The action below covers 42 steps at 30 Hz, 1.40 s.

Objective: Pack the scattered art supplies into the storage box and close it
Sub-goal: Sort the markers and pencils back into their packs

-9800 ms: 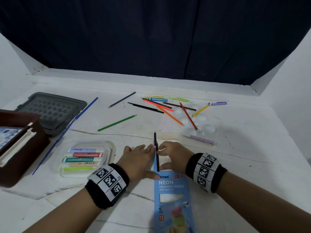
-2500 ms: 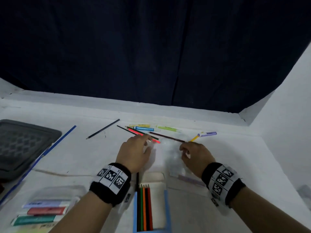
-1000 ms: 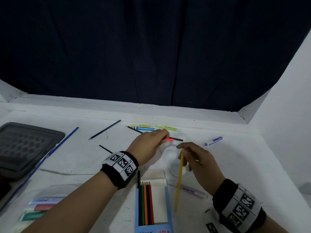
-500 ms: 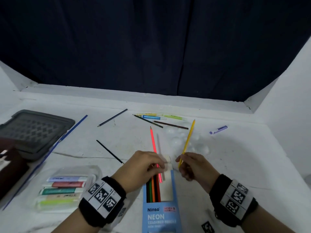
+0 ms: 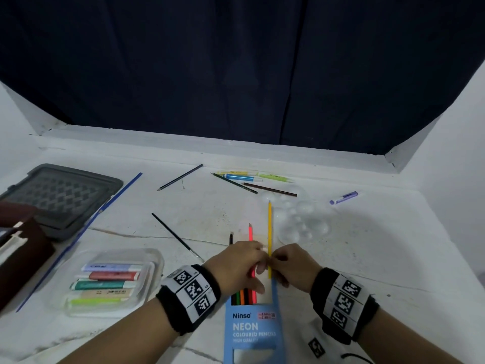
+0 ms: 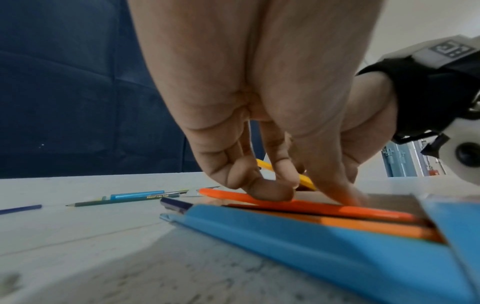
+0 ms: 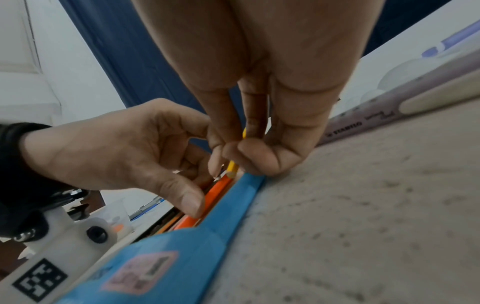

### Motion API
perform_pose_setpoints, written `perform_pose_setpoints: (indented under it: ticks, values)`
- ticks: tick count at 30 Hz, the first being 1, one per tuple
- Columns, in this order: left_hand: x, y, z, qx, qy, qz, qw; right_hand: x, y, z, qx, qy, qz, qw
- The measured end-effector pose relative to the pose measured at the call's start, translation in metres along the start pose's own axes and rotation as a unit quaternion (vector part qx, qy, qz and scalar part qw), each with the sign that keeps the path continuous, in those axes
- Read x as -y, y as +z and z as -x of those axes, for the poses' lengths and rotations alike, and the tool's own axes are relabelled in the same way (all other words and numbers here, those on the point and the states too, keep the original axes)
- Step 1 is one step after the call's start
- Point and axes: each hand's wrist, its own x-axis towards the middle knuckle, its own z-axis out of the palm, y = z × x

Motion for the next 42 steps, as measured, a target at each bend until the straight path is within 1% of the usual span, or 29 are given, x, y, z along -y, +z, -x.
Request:
perform_pose_setpoints:
  ticks: [2,3,6,7,8,11,12,15,18,21,23,25,27,28,31,33,37,39,41,42]
  values:
    - [0.0,-0.002,0.006,-0.006,-0.019,0.026,0.999,0.002,-0.001,0.002,0.002,0.005,-0.002,1.0]
    - [0.001,-0.003,0.009,-0.016,-0.024,0.021,0.999,0.003,-0.001,0.003,0.003,0.011,-0.005,1.0]
    - [0.006,-0.007,0.017,-0.054,-0.034,-0.051,0.997,0.007,0.0,0.005,0.003,0.016,0.003,1.0]
    - [0.007,-0.008,0.018,-0.057,-0.04,-0.074,0.995,0.009,0.0,0.005,0.004,0.015,0.012,1.0]
    - [0.008,-0.008,0.019,-0.043,-0.049,-0.097,0.993,0.012,0.0,0.006,0.004,0.015,0.021,1.0]
    - [0.006,-0.004,0.023,0.053,-0.079,-0.166,0.982,0.016,0.001,0.007,0.005,0.018,0.042,0.999]
    - [0.005,-0.003,0.024,0.064,-0.08,-0.179,0.979,0.018,0.001,0.008,0.004,0.02,0.044,0.999]
    - [0.002,0.0,0.031,0.056,-0.065,-0.192,0.978,0.021,0.002,0.009,-0.003,0.02,0.049,0.999]
    - [0.0,0.003,0.043,0.05,-0.038,-0.2,0.978,0.022,0.005,0.008,-0.017,0.005,0.074,0.997]
    - [0.0,0.006,0.055,0.031,-0.019,-0.19,0.981,0.022,0.008,0.005,-0.023,-0.019,0.137,0.99]
    - [0.002,0.004,0.061,0.031,-0.031,-0.159,0.986,0.022,0.009,0.005,-0.038,-0.055,0.198,0.978]
    - [0.005,0.0,0.064,0.03,-0.045,-0.143,0.988,0.022,0.008,0.007,-0.052,-0.111,0.24,0.963]
    - [0.004,-0.002,0.065,0.022,-0.045,-0.142,0.989,0.02,0.007,0.003,-0.046,-0.17,0.307,0.935]
    - [0.003,-0.003,0.064,0.026,-0.049,-0.142,0.988,0.019,0.007,-0.001,-0.041,-0.189,0.346,0.918]
    - [0.004,-0.002,0.063,0.035,-0.057,-0.15,0.986,0.016,0.01,-0.007,-0.024,-0.204,0.463,0.863]
    - [0.006,-0.001,0.062,0.034,-0.057,-0.151,0.986,0.015,0.013,-0.006,-0.017,-0.209,0.506,0.836]
    - [0.01,0.001,0.06,0.03,-0.056,-0.14,0.988,0.018,0.018,0.002,-0.006,-0.234,0.551,0.801]
    - [0.014,0.002,0.058,0.029,-0.049,-0.127,0.99,0.02,0.02,0.01,0.014,-0.247,0.575,0.78]
    - [0.018,0.004,0.057,0.024,-0.038,-0.118,0.992,0.022,0.021,0.02,0.039,-0.266,0.577,0.772]
    - [0.02,0.005,0.057,0.024,-0.038,-0.117,0.992,0.022,0.019,0.024,0.049,-0.277,0.567,0.774]
